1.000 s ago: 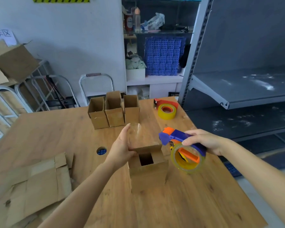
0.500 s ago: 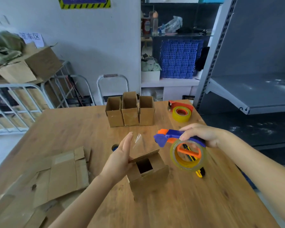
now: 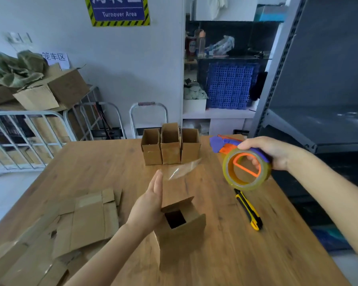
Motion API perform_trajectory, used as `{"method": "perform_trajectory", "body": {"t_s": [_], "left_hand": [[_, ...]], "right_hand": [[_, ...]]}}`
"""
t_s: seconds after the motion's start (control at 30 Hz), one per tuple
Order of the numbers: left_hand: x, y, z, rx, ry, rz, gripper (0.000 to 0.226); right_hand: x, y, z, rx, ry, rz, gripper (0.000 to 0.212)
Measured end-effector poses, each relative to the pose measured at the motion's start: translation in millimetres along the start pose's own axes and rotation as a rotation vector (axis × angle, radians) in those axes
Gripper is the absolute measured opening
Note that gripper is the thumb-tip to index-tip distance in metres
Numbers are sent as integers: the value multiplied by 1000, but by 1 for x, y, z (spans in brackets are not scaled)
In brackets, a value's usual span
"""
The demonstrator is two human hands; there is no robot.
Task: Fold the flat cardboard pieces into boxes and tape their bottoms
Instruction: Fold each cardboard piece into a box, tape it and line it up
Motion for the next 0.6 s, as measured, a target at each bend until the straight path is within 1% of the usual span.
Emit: {"method": "perform_trajectory", "body": {"t_s": [0.07,0.1,0.13,0.17,0.27,0.33,0.43,0.5,0.53,0.6], "left_hand": [[-1,0,-1,9,-9,-52,114],[-3,-2,-2,7,-27,-120,117],[-2,-5,-3,7,-27,-202,117],[1,-8,-5,6,0,-284,113],[21,-20,-11,36,159,-515,83],[33,-34,-11,96,265,-688,64],[41,-61,-4,180,360,-1053,43],[45,-72,1,211,393,-1277,34],[48,-74,3,214,402,-1324,31],[54,-75,6,198,414,-1317,26]], "right_hand": [[-3,11,2,-23,-33,-52,24],[-5,16,2,-22,-38,-91,25],[-7,20,3,-20,-41,-132,26],[-8,24,2,-16,-48,-164,32],[-11,33,-7,-19,-48,-243,60],[-13,38,-18,-23,-50,-300,68],[-24,41,-36,-4,-60,-415,66],[-34,43,-49,-3,-78,-506,54],[-40,44,-55,-9,-93,-551,47],[-53,48,-67,-18,-118,-632,43]]}}
Point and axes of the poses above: each hand's wrist, its own z-axis towards the middle knuckle, its own x-axis out of the back of the hand, y = z × x, the point moved 5 cm from there along z, towards the middle knuckle, and after that the axes turned 14 degrees about -y, right-handed, at the moved point
